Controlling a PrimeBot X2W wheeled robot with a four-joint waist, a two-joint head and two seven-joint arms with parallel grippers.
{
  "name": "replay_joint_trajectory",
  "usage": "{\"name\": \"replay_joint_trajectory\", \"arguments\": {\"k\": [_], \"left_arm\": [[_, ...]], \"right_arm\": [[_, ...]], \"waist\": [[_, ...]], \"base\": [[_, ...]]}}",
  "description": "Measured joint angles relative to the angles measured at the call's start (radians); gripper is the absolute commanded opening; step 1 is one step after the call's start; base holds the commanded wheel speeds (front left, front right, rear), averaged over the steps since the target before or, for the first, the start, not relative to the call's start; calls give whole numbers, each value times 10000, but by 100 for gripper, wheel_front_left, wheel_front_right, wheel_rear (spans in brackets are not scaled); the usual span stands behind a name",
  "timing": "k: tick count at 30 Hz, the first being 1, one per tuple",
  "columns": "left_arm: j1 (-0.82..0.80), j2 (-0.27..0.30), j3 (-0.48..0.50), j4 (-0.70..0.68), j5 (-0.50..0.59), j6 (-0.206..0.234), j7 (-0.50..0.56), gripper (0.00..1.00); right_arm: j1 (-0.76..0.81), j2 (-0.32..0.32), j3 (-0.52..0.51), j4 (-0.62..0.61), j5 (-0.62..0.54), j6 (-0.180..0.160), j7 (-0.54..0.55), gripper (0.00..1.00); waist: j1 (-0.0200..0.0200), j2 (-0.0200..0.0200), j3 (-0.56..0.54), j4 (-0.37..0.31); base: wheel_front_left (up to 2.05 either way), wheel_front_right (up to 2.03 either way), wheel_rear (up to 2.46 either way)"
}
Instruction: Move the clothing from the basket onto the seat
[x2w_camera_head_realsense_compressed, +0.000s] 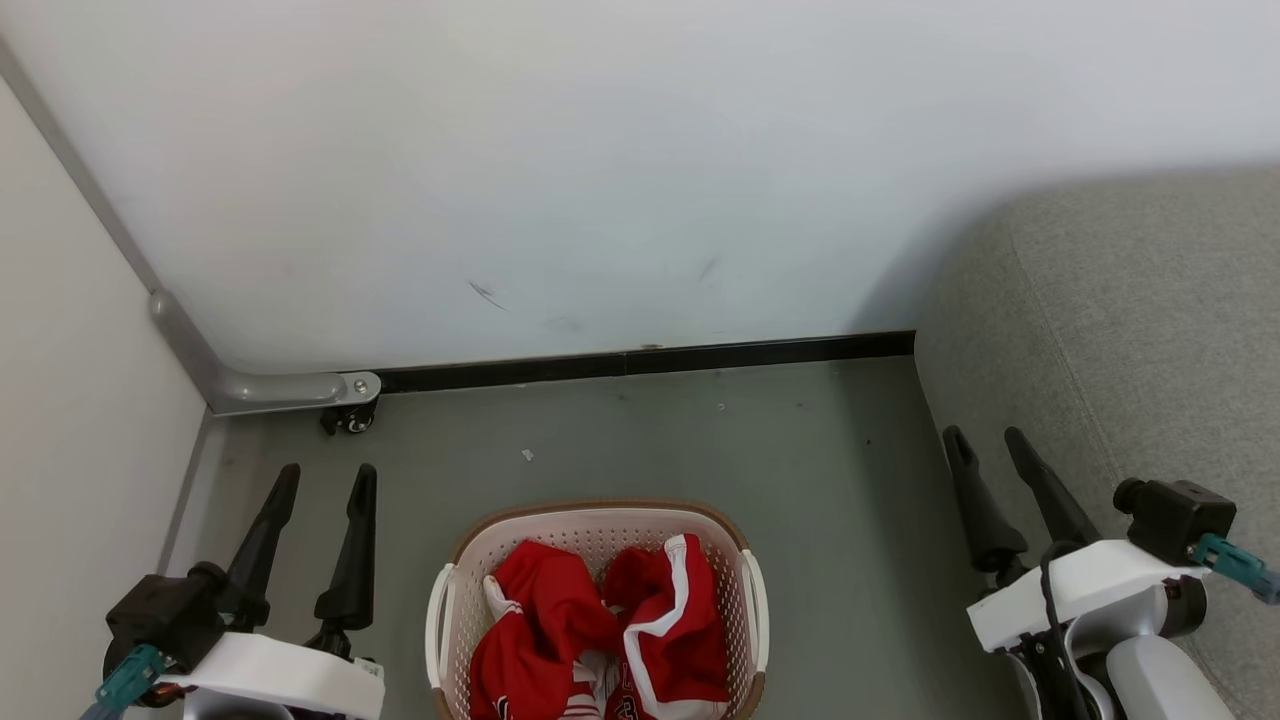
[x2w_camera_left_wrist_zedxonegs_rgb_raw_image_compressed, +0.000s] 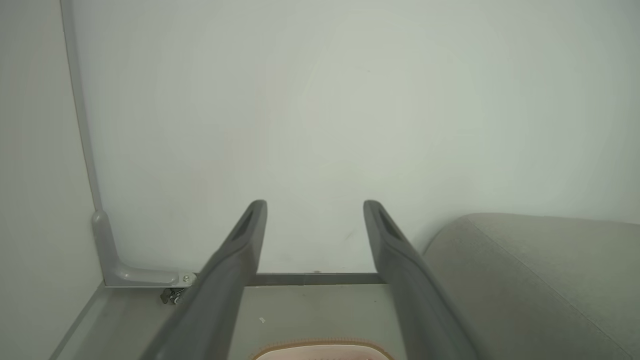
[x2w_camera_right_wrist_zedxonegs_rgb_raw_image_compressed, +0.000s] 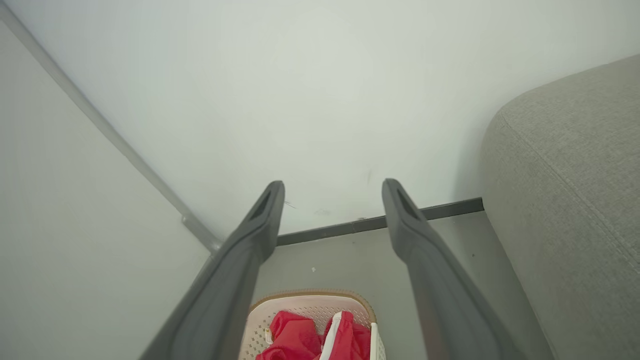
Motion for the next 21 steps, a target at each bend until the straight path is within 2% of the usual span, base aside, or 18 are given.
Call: {"name": "replay_joint_trajectory", "arguments": {"k": [10, 21], "left_arm": [[-21, -25, -25, -192, 1323, -4, -339, 100], [-28, -58, -42, -205, 1436, -4, -347, 100]], "right_arm": [[-365, -2, 196, -105, -1304, 2, -360, 100], [-376, 19, 209, -142, -1392, 2, -360, 100]], "waist": [[0, 1, 79, -16], [0, 0, 170, -61]], "base": [[0, 0, 0], [0, 0, 0]]}}
